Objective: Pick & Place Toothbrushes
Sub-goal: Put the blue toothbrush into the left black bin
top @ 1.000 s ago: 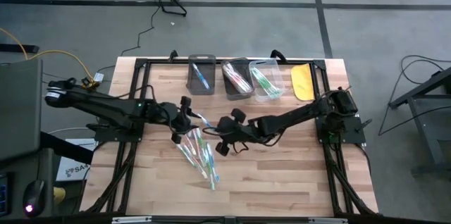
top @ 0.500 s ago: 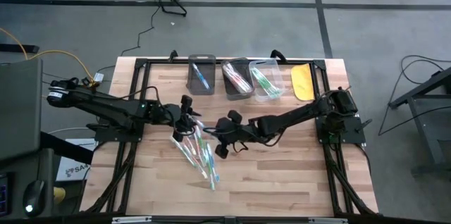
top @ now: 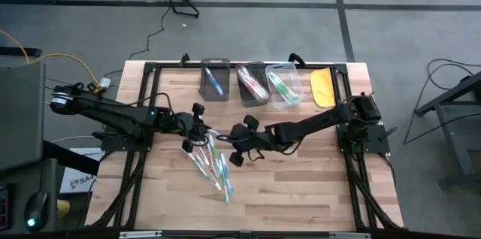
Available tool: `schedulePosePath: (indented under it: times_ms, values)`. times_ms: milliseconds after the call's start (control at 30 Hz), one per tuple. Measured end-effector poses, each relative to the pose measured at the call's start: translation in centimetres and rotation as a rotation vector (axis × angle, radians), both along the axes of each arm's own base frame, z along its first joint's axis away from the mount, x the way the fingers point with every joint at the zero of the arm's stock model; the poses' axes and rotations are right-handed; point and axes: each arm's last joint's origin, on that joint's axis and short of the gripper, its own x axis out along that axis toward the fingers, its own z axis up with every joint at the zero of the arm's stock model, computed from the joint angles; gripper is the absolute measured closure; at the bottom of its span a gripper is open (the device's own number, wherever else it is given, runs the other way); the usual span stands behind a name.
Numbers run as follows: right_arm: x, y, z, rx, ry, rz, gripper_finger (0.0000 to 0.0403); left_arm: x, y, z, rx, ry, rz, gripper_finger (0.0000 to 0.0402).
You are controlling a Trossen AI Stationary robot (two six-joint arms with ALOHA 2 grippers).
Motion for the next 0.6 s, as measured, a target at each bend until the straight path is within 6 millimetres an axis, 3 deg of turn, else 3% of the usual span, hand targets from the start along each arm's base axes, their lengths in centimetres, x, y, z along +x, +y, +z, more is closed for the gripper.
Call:
schedulePosePath:
  times_ms: [100, 300, 467, 600]
  values:
    - [-0.9, -0.2, 1.1, -0.014, 0.023, -0.002, 0.0363, -0.1, 0.1, 0.0, 0.002, -0.002, 0.054, 0.0386]
    - [-4.1, -0.3, 4.7, -0.119, 0.057, -0.109, 0.0265, -0.3, 1.0, -0.1, 0.137, 0.036, 0.117, 0.0386]
    - [-7.0, -0.5, 7.1, -0.233, 0.081, -0.210, 0.0197, -0.6, 4.2, 0.2, 0.214, 0.066, 0.232, 0.0386]
    - [-8.6, -0.7, 8.1, -0.272, 0.090, -0.289, 0.0175, -1.1, 8.0, 1.7, 0.087, -0.034, 0.518, 0.0386]
